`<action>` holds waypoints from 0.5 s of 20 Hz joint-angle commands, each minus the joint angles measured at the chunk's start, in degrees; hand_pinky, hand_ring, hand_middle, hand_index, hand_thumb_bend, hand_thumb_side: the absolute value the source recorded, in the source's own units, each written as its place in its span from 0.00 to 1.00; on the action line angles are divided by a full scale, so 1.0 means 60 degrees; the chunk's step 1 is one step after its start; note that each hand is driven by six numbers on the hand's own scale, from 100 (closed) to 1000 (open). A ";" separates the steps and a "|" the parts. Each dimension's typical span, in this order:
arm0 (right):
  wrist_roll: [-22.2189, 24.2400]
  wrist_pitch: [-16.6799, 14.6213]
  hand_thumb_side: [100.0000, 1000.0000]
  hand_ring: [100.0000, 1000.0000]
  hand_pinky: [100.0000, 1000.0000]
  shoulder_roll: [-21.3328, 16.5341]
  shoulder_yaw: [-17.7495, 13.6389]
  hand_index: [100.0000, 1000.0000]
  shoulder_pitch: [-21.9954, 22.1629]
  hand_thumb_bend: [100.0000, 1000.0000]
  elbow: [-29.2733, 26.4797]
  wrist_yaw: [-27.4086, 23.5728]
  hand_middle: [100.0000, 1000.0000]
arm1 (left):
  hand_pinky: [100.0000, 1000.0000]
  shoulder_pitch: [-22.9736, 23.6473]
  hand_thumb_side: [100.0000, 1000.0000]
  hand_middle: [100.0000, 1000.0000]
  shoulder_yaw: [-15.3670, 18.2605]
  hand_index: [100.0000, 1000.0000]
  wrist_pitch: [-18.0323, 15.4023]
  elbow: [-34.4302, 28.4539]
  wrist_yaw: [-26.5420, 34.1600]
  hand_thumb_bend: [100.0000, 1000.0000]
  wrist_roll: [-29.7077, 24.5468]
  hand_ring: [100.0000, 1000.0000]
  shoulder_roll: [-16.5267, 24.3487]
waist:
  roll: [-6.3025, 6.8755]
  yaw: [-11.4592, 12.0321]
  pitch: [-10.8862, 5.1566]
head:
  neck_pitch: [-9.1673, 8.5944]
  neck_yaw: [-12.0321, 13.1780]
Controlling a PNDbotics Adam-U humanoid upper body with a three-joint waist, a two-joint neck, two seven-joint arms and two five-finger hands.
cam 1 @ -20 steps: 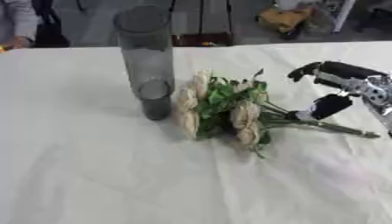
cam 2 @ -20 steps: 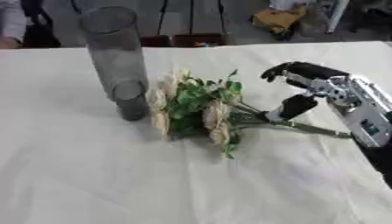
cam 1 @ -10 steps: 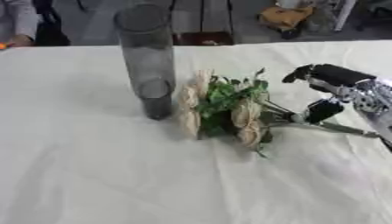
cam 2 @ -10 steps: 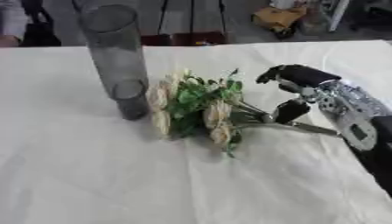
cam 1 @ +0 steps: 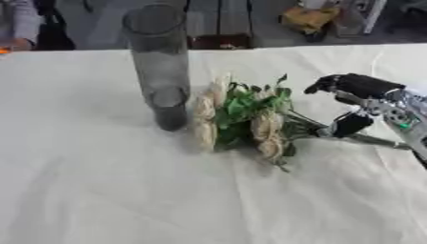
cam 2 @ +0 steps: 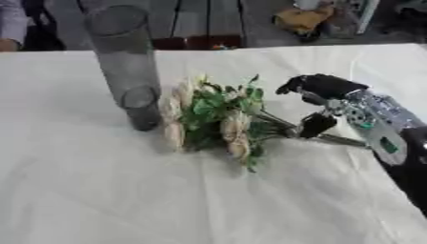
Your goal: Arrange flowers into the vase.
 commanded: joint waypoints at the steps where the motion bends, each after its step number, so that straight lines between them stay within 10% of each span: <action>1: 0.0008 -0.0049 0.37 0.92 0.78 -0.0346 -0.0195 0.91 -0.0072 0.40 -0.0109 -0.0204 0.79 | 0.69 -0.0116 1.00 0.94 0.0010 0.95 0.0025 -0.0136 0.0031 0.00 0.0009 0.88 0.0129 | -0.0002 -0.0009 -0.0130 | -0.0100 0.0009; 10: 0.0072 0.0191 0.38 0.92 0.78 -0.0624 -0.0350 0.91 0.0220 0.39 -0.0638 -0.0665 0.79 | 0.69 -0.0108 1.00 0.94 0.0012 0.95 0.0032 -0.0136 0.0017 0.00 0.0017 0.88 0.0136 | -0.0010 -0.0053 -0.0119 | -0.0102 0.0016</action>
